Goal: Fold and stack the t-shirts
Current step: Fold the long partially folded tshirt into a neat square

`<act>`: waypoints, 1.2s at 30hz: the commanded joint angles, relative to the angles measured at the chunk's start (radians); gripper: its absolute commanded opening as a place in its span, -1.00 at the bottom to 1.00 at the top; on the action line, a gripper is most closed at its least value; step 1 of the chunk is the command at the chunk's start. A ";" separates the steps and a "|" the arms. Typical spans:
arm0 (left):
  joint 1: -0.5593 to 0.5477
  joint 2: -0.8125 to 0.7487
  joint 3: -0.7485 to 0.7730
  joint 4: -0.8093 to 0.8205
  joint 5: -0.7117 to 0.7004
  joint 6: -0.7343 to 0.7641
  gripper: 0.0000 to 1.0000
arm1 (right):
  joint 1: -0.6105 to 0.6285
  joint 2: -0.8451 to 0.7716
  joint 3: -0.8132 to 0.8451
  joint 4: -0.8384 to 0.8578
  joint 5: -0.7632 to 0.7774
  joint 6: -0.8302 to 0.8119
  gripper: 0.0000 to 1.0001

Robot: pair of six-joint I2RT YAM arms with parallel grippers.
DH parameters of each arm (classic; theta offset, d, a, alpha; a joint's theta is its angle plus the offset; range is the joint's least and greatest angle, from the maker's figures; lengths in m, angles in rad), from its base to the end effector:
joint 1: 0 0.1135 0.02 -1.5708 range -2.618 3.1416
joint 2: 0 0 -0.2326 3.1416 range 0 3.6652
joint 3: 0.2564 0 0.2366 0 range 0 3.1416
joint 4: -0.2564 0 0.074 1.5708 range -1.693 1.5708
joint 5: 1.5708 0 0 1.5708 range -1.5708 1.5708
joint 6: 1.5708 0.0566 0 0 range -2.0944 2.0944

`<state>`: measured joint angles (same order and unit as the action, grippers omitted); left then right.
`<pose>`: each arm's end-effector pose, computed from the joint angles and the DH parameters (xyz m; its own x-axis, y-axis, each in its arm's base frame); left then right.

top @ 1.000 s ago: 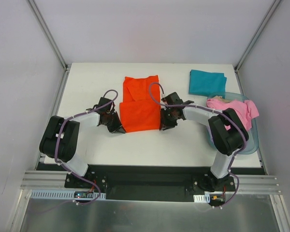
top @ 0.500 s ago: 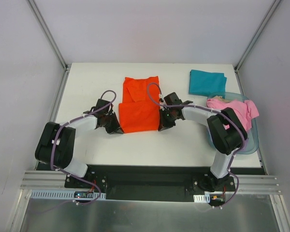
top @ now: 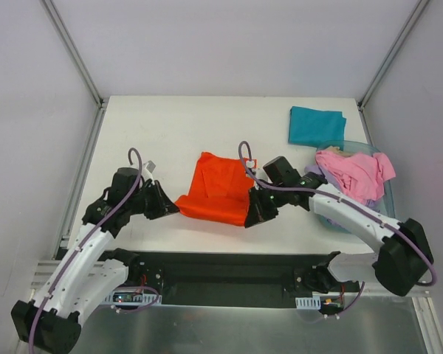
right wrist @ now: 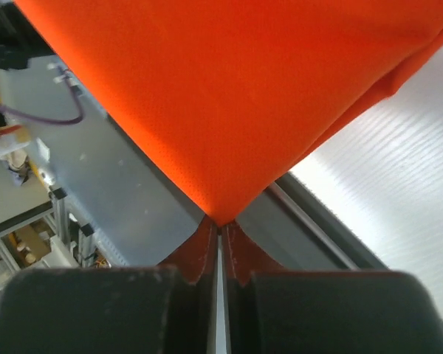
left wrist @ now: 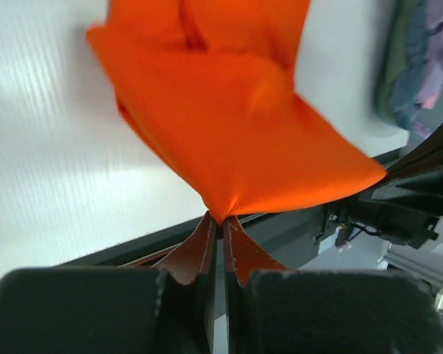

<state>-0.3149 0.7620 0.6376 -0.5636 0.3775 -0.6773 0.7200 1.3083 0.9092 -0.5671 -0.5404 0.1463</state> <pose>0.1686 -0.0769 0.2248 -0.8206 -0.3454 -0.4553 0.0570 0.7433 -0.6665 0.1789 0.1956 0.2037 -0.7264 -0.4708 -0.5007 -0.6867 0.5261 0.5016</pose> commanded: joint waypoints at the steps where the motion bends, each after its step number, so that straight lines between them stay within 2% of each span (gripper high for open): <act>1: -0.009 -0.012 0.132 -0.091 0.060 0.038 -1.00 | 0.001 -0.102 0.063 -0.129 -0.122 0.019 -0.99; 8: -0.009 0.161 0.321 -0.029 -0.009 0.108 -1.00 | -0.017 -0.121 0.149 -0.180 -0.050 -0.007 -0.99; 12: -0.009 0.259 0.375 0.031 0.007 0.127 -1.00 | -0.063 -0.116 0.168 -0.180 0.003 -0.005 -0.99; 19: -0.007 0.401 0.418 0.091 0.058 0.133 -1.00 | -0.125 -0.124 0.157 -0.180 0.011 -0.007 -0.99; 23: -0.007 0.451 0.439 0.106 0.057 0.125 -1.00 | -0.151 -0.097 0.158 -0.175 0.008 -0.020 -0.99; 28: -0.004 0.522 0.474 0.114 -0.017 0.125 -1.00 | -0.182 -0.047 0.171 -0.152 0.025 -0.042 -0.99; 36: 0.008 0.671 0.573 0.119 -0.072 0.133 -1.00 | -0.261 0.080 0.267 -0.111 0.027 -0.077 -0.99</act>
<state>-0.3206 1.3796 1.1328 -0.4770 0.3824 -0.5755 0.4908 1.3418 1.0958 -0.6907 -0.5171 0.1074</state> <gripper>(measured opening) 0.012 0.019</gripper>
